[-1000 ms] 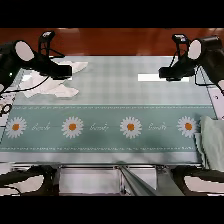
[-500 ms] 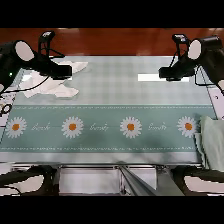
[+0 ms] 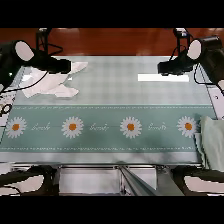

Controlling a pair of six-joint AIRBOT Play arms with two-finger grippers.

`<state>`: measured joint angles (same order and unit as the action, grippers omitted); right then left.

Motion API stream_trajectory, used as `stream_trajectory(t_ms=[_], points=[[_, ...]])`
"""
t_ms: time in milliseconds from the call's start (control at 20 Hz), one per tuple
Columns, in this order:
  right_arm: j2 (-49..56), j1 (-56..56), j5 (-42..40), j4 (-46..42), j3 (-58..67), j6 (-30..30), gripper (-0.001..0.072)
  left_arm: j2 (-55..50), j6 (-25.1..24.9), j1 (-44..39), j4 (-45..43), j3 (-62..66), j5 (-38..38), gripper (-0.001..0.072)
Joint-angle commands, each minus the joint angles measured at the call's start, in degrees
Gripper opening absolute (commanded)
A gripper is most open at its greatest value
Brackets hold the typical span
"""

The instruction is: Fold the shirts.

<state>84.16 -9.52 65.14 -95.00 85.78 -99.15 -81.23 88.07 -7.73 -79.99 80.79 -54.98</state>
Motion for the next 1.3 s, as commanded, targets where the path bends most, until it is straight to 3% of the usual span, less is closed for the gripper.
stream_trajectory(t_ms=[0,150,350,850,900,950,1000,1100,1250], points=[[0.0,0.0,3.2,-1.0,0.0,2.7,0.0419,-0.1,-0.1,1.5,-10.4,1.7,7.5,0.0507],[-0.4,0.0,7.8,0.3,-1.0,4.8,0.0418,-1.4,3.1,7.7,-13.4,2.0,8.4,0.0506],[-1.7,0.0,4.0,5.5,-6.3,6.1,0.0417,-7.7,3.0,14.8,-8.6,1.9,-0.3,0.0505],[-1.7,0.0,-2.9,10.6,-10.7,4.9,0.0416,-20.6,2.4,17.2,-8.9,2.0,-2.3,0.0498],[-1.7,0.0,-3.2,10.6,-10.7,4.7,0.0415,-20.7,2.4,17.2,-8.9,2.0,-2.4,0.0386],[-1.9,0.0,-3.4,10.6,-10.7,4.7,0.0410,-20.5,2.4,17.2,-8.9,2.5,-3.9,0.0120],[-2.5,0.0,-3.6,10.5,-10.7,4.7,0.0409,-20.5,2.4,17.2,-8.9,3.8,-5.8,0.0025],[-5.4,0.0,-3.7,9.7,-10.7,4.7,0.0410,-19.3,2.4,17.2,-7.8,8.5,-9.4,0.0025],[-13.2,0.0,-3.3,5.9,-10.7,3.0,0.0409,-12.7,2.4,17.0,1.6,14.7,-8.4,0.0025]])
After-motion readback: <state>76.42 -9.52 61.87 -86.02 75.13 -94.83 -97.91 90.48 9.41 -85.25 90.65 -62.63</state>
